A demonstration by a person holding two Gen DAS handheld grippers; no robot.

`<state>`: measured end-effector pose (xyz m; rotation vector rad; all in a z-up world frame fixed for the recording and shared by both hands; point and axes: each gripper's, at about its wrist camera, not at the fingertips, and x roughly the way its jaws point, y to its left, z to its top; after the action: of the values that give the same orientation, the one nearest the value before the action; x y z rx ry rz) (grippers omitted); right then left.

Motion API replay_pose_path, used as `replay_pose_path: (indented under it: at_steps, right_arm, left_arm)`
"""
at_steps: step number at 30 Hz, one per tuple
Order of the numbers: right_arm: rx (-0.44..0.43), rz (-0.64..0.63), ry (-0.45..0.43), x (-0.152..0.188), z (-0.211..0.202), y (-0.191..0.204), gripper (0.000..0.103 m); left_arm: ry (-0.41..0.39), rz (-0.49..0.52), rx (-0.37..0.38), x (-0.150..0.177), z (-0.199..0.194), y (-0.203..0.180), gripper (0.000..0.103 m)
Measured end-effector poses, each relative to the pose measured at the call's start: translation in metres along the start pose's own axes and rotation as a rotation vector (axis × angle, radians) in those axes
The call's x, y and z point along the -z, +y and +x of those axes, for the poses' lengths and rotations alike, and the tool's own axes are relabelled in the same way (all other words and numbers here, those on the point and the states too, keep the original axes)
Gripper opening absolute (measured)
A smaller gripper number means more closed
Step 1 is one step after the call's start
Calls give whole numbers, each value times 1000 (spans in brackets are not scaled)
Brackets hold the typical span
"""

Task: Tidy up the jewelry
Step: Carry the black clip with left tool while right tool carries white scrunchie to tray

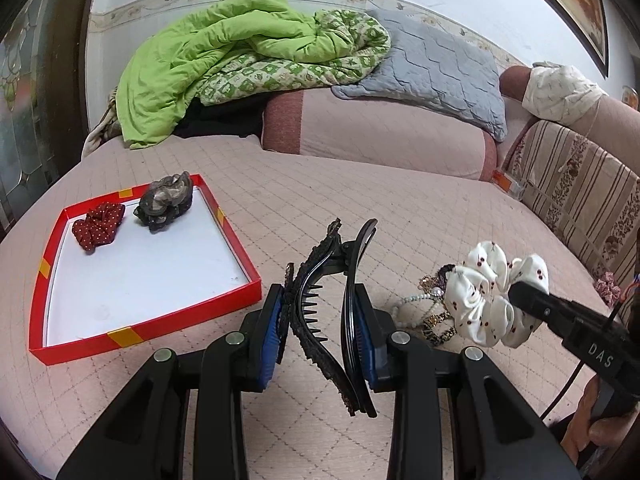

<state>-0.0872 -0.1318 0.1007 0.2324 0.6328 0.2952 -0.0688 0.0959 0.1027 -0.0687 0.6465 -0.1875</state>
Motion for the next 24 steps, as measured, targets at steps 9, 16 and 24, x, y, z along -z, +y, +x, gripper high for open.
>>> replay_pose_path:
  at_steps: [9, 16, 24]
  right_arm:
    - [-48, 19, 41, 1, 4, 19, 10]
    - [-117, -13, 62, -11, 16, 60, 10]
    - [-189, -51, 91, -32, 44, 109, 11]
  left_arm:
    - [-18, -71, -3, -4, -9, 33, 32]
    - [-33, -158, -34, -9, -18, 80, 32]
    - [-46, -258, -108, -12, -28, 146, 32]
